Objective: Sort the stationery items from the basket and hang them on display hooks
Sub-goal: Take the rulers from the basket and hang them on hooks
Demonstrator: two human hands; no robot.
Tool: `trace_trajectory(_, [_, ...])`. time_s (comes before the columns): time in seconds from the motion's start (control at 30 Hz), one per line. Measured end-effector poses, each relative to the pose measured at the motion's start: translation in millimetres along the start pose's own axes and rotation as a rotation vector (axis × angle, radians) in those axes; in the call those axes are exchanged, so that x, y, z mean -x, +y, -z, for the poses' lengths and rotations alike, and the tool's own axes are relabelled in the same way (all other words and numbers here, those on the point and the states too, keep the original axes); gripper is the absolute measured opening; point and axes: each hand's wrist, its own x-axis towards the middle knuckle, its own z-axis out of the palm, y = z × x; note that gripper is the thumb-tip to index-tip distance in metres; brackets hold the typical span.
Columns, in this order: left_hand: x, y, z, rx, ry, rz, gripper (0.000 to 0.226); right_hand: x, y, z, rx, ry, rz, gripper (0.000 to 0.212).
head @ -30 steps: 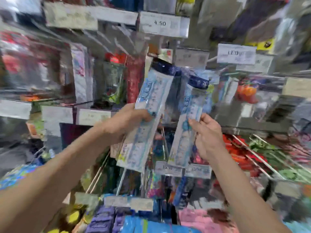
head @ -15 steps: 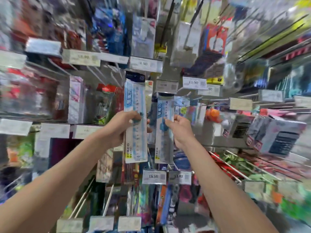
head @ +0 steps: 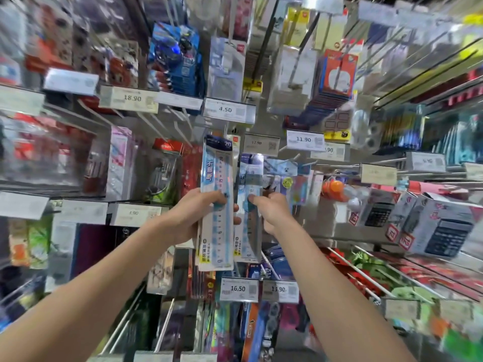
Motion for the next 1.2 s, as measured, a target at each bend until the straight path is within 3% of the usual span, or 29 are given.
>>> trace_trajectory(0.1, [-1.5,-0.1,-1.1,-0.047,-0.017,0.006,0.044,-11.0,0.6,-5.8,0.05,0.014,-0.047,0.033])
trace_trajectory(0.2, [-6.5,-5.2,2.1,-0.061,-0.013,0.003,0.03,-17.2,-0.8,-11.8,0.13,0.0,-0.102,0.047])
trace_trajectory(0.33, [-10.0,-11.2,6.6,-0.105,-0.068,-0.021,0.022,-25.9,6.5,-10.8,0.248,-0.053,-0.111,0.044])
trace_trajectory(0.47, [-7.7,-8.5,6.6,-0.172,-0.13,-0.085,0.024,-21.0,9.1,-5.5,0.62,0.047,0.005,0.036])
trace_trajectory(0.5, [-6.6,-7.7,6.4,-0.17,-0.137,-0.086,0.026,-17.2,9.3,-4.8,0.612,0.106,0.074,0.032])
trace_trajectory(0.57, [-5.4,-6.9,6.3,-0.167,-0.144,-0.089,0.028,-3.2,9.7,-2.9,0.343,0.127,0.226,0.036])
trace_trajectory(0.67, [-5.6,-5.5,4.0,-0.186,-0.123,-0.104,0.025,27.7,5.1,-2.1,-0.103,-0.072,0.265,0.055])
trace_trajectory(0.8, [-7.6,-6.3,0.2,-0.225,-0.132,-0.148,0.023,53.2,2.7,-8.0,-0.06,-0.106,0.373,0.068])
trace_trajectory(0.93, [-9.8,-6.8,0.0,-0.227,-0.131,-0.153,0.028,63.5,0.8,-8.7,-0.099,-0.04,0.342,0.05])
trace_trajectory(1.07, [-11.4,-7.4,-1.2,-0.245,-0.131,-0.171,0.031,69.6,1.8,-11.5,-0.042,0.003,0.333,0.046])
trace_trajectory(1.2, [-10.4,-9.0,-1.3,-0.218,-0.156,-0.165,0.036,75.5,3.8,-10.8,-0.052,0.002,0.385,0.024])
